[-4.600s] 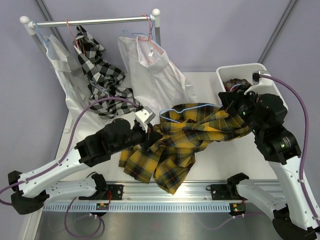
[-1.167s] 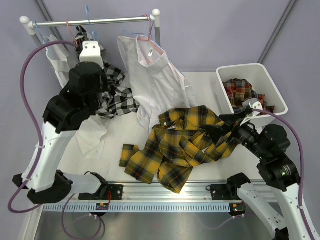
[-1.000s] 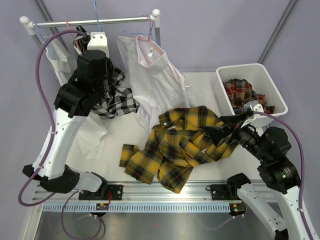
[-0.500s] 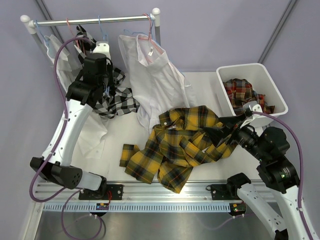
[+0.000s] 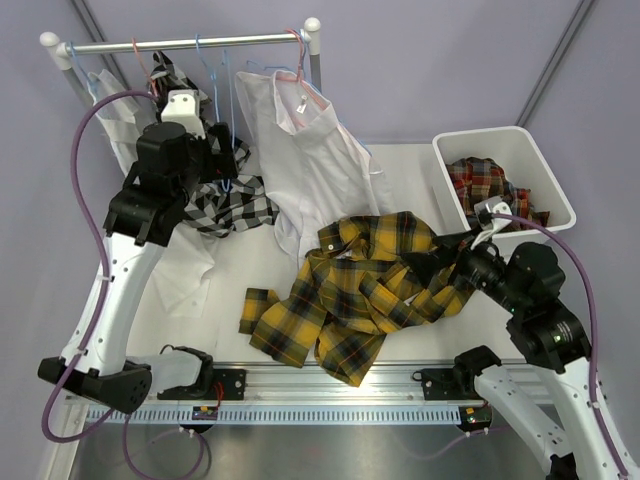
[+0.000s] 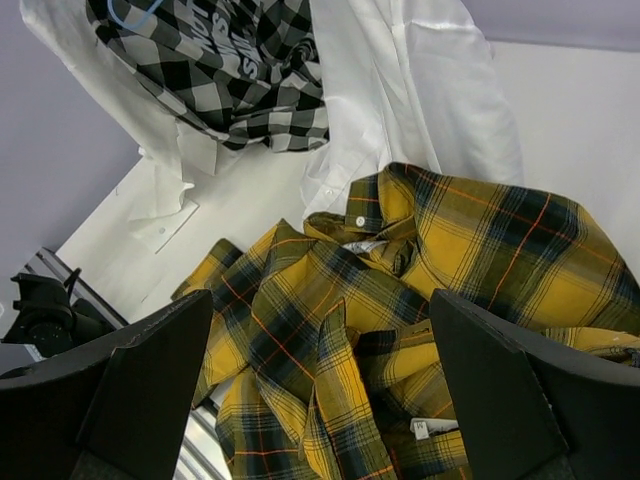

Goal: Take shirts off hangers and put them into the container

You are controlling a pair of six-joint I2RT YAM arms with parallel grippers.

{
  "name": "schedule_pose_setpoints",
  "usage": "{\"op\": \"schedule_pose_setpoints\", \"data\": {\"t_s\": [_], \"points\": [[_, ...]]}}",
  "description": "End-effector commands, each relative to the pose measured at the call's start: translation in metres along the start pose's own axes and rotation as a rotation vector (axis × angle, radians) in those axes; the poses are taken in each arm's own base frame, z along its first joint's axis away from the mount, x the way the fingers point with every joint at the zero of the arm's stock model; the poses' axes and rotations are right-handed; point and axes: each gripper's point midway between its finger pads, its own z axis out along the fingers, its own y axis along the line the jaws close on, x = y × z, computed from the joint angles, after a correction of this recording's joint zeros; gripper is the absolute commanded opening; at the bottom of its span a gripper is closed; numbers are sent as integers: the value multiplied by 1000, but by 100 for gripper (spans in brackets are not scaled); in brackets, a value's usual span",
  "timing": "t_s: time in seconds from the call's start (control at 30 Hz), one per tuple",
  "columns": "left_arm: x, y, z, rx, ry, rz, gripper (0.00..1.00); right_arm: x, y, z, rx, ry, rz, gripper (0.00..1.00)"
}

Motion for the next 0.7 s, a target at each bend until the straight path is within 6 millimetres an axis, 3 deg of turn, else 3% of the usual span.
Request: {"op": "schedule_pose_setpoints", "data": {"t_s": [0.0,0.13,0.27,0.3,0.37,0.43,0.47,0.5,0.53,0.57,0.67], "points": [[-42,-8,-33,77,-141,-50,99,19,-10,12,33,82,55,100],[-50,-12,-52,131,-178,-49,99,49,-20,40,26,150,130,99],[-32,-10,-52,131,-157,-42,99,93,-39,69,112,258,171,100],[-29,-9,-52,129,-157,-37,99,104,-32,73,111,288,175,99],[-31,-4,-61,123,-202,-43,99,126,-41,84,178,343,181,99],[-16,0,-58,110,-198,-31,99,145,-41,92,201,374,210,100],[-24,4,-69,104,-262,-42,99,158,-48,97,242,404,214,99],[-10,7,-63,94,-249,-35,99,166,-50,100,272,416,236,99],[-7,9,-64,89,-263,-34,99,176,-51,103,298,432,231,99],[-15,11,-76,96,-334,-52,99,192,-60,108,354,471,228,99],[1,12,-72,106,-374,-68,99,222,-71,112,475,539,232,100]]}}
